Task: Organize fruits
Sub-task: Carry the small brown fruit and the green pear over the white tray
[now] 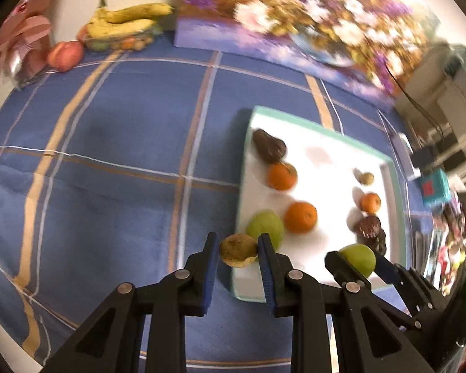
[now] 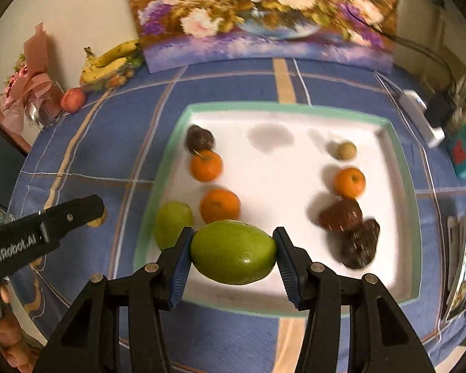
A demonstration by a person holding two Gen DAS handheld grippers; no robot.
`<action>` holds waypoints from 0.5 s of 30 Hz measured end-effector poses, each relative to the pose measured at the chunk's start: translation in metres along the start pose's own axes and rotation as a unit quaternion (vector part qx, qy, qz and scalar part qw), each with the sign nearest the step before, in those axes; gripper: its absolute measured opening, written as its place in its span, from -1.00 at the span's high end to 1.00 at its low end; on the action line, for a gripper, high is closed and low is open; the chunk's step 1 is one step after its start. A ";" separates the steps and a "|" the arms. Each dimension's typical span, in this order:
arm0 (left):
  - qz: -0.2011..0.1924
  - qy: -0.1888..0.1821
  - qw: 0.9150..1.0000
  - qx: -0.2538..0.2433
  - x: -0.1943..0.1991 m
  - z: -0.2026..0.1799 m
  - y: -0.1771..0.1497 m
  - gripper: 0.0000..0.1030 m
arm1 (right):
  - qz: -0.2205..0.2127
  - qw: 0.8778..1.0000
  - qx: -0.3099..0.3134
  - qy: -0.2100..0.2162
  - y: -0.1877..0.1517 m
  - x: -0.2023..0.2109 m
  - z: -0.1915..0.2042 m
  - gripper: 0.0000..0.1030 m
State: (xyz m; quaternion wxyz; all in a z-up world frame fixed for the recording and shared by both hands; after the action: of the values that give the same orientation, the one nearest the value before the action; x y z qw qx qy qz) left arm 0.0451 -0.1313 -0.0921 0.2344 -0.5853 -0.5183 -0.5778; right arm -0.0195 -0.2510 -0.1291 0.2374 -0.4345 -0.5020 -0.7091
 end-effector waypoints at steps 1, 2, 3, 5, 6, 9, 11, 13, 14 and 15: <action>0.005 -0.001 1.000 -0.008 -0.004 -0.005 -0.004 0.47 | 0.004 1.000 -0.004 -0.001 -0.005 -0.001 -0.005 -0.03; 0.009 -0.001 1.000 -0.012 -0.006 -0.008 -0.006 0.47 | 0.007 1.000 -0.005 -0.003 -0.009 -0.001 -0.009 -0.03; 0.013 0.000 1.000 -0.017 -0.008 -0.010 -0.008 0.47 | 0.011 1.000 -0.008 -0.007 -0.012 -0.003 -0.013 -0.03; 0.018 0.005 0.999 -0.029 -0.014 -0.016 -0.011 0.47 | 0.021 1.000 -0.016 -0.011 -0.021 -0.006 -0.022 -0.03; 0.021 0.006 0.999 -0.033 -0.017 -0.018 -0.013 0.47 | 0.024 0.999 -0.020 -0.011 -0.023 -0.008 -0.025 -0.03; 0.041 0.004 0.998 -0.039 -0.029 -0.022 -0.020 0.47 | 0.036 0.999 -0.034 -0.012 -0.032 -0.011 -0.036 -0.03; 0.056 0.003 0.998 -0.043 -0.037 -0.024 -0.026 0.47 | 0.039 0.998 -0.037 -0.018 -0.035 -0.012 -0.042 -0.03; 0.065 0.000 0.997 -0.047 -0.042 -0.027 -0.031 0.47 | 0.044 0.998 -0.040 -0.025 -0.038 -0.014 -0.047 -0.03; 0.071 -0.002 0.996 -0.049 -0.045 -0.029 -0.034 0.47 | 0.046 0.998 -0.041 -0.024 -0.039 -0.014 -0.048 -0.03; 0.075 -0.003 0.996 -0.051 -0.047 -0.030 -0.036 0.47 | 0.048 0.998 -0.043 -0.024 -0.040 -0.015 -0.048 -0.03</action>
State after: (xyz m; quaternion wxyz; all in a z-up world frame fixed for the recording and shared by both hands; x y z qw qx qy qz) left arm 0.0097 -0.1606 -0.1399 0.2450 -0.6355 -0.4434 -0.5827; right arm -0.0608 -0.2817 -0.1676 0.2406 -0.4846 -0.4550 -0.7073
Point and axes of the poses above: each gripper's, at about its wrist camera, not at the fingertips, and x roughly against the way its jaws point, z to its left, y to its top, the point moved 9 cm from there along -x, roughly the way its jaws point, and after that the axes turned 1 degree about -x, right-handed, at the moved point
